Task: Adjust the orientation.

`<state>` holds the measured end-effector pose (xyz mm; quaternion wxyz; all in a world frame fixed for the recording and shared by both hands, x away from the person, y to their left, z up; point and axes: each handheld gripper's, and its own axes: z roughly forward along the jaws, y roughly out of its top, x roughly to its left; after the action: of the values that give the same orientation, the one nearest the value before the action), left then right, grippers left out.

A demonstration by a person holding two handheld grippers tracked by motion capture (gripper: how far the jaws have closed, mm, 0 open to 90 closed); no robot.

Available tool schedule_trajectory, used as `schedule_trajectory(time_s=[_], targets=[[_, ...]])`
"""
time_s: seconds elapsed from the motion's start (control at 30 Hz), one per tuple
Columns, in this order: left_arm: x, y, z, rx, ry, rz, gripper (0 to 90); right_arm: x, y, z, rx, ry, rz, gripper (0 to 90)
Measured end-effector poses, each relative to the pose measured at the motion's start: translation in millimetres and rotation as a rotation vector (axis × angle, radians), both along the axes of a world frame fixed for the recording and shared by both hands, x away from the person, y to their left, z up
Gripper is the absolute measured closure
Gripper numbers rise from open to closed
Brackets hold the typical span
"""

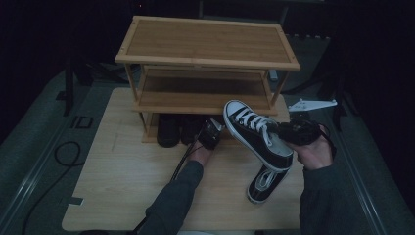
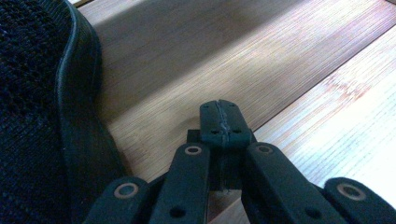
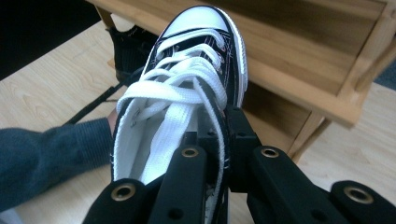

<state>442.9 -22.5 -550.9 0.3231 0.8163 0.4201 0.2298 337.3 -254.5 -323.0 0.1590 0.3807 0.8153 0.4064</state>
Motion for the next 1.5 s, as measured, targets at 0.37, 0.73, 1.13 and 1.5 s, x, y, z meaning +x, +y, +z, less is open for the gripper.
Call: schedule_trajectory(time_s=[0.37,0.73,1.13,1.5], targets=[[-0.2,-0.1,0.0,0.004,-0.001,0.002,90.0,33.0,10.8,1.9,0.016,-0.001,-0.023,87.1],[-0.2,-0.1,-0.1,0.001,-0.001,0.004,90.0,53.2,25.6,3.4,0.031,-0.004,-0.03,87.1],[-0.4,-0.1,-0.2,0.001,-0.003,0.005,90.0,74.4,48.8,-1.7,0.03,-0.001,-0.045,87.2],[-0.5,-0.4,-0.6,-0.005,-0.005,0.01,90.0,87.7,68.1,-5.3,0.07,-0.02,-0.08,87.1]])
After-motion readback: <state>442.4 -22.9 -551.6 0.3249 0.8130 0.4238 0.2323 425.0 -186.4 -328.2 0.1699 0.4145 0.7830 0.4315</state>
